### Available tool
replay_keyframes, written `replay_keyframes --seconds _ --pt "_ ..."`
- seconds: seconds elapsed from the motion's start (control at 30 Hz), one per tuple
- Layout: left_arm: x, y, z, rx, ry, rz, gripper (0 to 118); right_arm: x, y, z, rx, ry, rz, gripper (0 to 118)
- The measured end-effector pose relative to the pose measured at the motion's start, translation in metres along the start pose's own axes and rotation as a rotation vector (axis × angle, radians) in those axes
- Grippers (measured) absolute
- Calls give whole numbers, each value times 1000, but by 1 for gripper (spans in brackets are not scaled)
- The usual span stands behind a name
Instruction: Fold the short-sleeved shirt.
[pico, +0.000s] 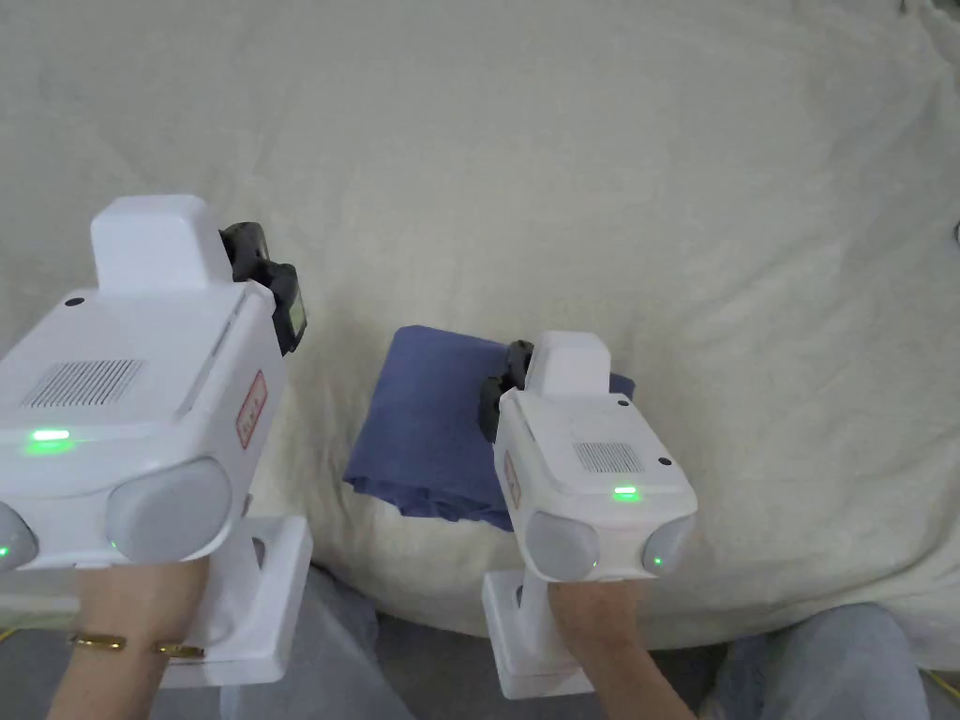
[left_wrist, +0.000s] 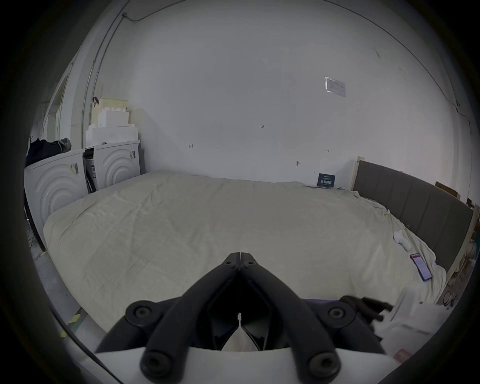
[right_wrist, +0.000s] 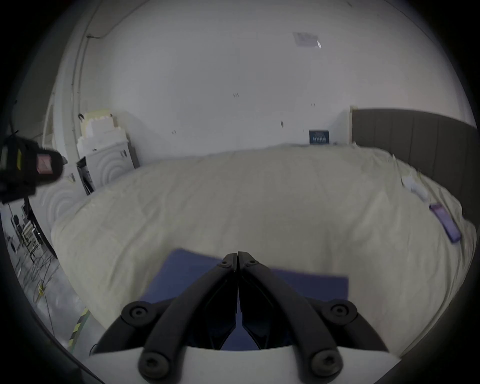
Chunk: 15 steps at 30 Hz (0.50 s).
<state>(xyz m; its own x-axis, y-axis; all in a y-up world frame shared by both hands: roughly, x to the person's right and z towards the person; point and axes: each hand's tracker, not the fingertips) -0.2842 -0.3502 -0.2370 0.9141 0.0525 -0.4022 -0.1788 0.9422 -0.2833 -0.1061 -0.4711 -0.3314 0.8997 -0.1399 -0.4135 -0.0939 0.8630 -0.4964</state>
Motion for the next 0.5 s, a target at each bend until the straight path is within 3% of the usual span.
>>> replay_keyframes --seconds 0.1,0.23,0.33,0.37,0.47,0.5 --pt "-1 -8 -8 -26 0 -14 0 -4 -18 -8 -35 -10 1 0" --pt "-1 -17 -15 -66 -13 -9 0 -11 -28 -12 -49 -17 75 0" --pt "-5 -20 -23 -120 -58 46 3 -9 -28 -11 -46 -13 37 0" --pt "-7 -20 -28 -151 -93 78 14 -8 -28 -11 -46 -9 27 0" --pt "-19 -14 -54 -312 -231 188 99 -2 -28 -13 -49 8 33 0" --pt "-21 -12 -61 -361 -278 221 118 -1 -28 -13 -51 12 32 0"
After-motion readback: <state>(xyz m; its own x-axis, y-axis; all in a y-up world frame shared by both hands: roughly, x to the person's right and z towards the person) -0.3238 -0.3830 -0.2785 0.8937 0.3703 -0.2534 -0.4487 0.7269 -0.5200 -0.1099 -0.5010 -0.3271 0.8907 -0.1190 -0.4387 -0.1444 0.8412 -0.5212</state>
